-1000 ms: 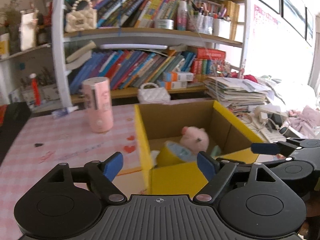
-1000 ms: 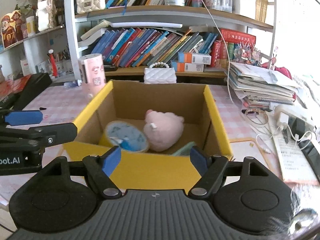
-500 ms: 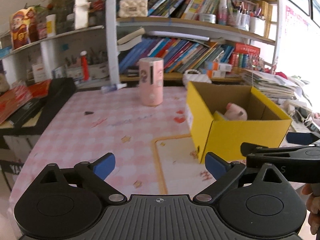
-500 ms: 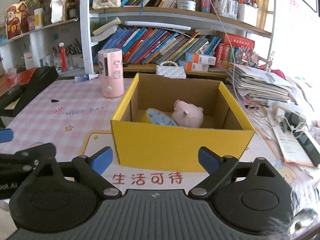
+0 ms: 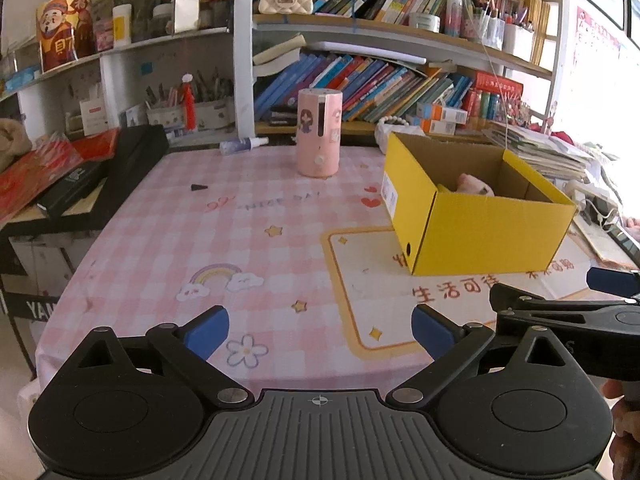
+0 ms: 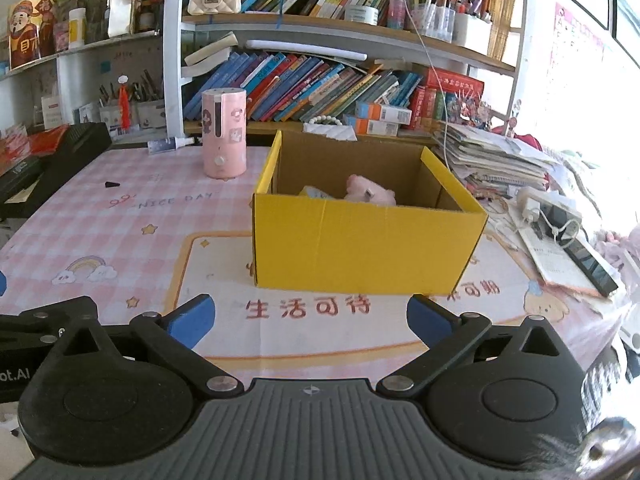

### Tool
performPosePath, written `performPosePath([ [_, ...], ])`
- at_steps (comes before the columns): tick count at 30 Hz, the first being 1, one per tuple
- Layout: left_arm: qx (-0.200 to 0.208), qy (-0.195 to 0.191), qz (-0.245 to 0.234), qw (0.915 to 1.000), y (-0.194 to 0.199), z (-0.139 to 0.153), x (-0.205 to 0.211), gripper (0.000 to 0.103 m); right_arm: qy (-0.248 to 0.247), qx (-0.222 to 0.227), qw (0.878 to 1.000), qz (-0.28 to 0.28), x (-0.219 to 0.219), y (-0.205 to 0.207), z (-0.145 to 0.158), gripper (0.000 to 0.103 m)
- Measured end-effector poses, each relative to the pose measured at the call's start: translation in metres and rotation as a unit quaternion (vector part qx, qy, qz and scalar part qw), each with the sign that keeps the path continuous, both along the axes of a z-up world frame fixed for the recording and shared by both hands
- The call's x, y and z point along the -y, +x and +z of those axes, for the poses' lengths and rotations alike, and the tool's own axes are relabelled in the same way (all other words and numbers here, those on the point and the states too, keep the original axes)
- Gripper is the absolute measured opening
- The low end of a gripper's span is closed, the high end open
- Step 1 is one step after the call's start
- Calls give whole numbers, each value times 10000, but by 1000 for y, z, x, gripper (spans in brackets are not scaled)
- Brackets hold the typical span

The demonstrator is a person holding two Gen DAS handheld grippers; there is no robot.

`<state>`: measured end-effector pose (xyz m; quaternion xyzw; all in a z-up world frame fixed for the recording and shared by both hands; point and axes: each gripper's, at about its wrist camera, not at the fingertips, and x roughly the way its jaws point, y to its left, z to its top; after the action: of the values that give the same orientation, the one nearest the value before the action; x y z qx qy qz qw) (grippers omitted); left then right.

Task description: Organize objects

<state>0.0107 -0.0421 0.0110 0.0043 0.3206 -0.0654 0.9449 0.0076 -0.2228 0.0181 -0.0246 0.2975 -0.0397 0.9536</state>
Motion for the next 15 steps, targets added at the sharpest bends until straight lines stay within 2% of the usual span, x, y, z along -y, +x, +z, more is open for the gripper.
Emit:
performPosePath([
  [10,-21,356,28,9994,-8,-4,3,100,56,-76,9999,-98,-5,-12,-6,103],
  [15,-66,330,57,9994,-6,-4,1,100,8,-99,9999,-139,-7,-13,-6,103],
])
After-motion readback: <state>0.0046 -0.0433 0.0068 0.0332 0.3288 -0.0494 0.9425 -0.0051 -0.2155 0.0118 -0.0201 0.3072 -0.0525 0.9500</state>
